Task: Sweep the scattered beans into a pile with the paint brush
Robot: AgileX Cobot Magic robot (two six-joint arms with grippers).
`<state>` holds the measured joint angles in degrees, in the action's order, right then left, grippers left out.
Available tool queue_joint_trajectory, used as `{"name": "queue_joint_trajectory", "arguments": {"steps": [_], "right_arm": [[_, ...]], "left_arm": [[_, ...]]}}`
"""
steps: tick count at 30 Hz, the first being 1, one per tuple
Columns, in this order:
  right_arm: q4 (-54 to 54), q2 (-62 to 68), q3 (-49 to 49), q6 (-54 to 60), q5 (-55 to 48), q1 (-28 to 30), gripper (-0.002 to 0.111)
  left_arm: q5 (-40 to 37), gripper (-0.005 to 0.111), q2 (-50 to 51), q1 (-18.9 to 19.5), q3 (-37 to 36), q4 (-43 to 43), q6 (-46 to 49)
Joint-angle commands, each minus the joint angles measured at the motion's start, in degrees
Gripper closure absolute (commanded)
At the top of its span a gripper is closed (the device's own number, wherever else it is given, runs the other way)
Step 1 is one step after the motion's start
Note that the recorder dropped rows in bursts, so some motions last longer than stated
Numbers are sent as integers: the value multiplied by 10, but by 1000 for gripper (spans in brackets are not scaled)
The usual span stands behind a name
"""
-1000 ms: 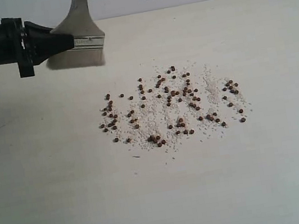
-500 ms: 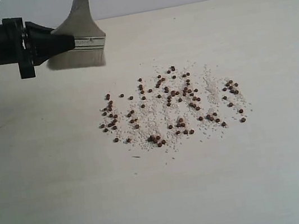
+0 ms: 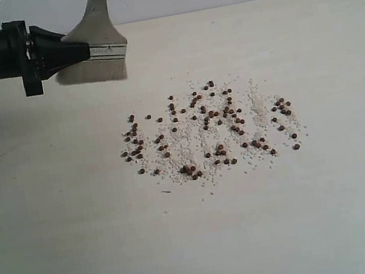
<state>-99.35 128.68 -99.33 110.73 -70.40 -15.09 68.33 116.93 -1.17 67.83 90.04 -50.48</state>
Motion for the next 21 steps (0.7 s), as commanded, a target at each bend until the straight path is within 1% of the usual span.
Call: {"name": "queue_joint_trajectory", "arguments": {"steps": [1,7,12,21], "right_arm": [[-6,14,-26,-12,4,-2,56],[-6,14,-28,-19,4,-9,56],[-6,14,-36,-18,4,-29,57],[-6,14,-69,-30,4,-32,57]], "left_arm": [[16,107,-1,-2,-2,-13,23],[16,107,-1,-2,-2,-28,39],[16,107,-1,-2,-2,-32,42],[16,107,-1,-2,-2,-32,52]]}}
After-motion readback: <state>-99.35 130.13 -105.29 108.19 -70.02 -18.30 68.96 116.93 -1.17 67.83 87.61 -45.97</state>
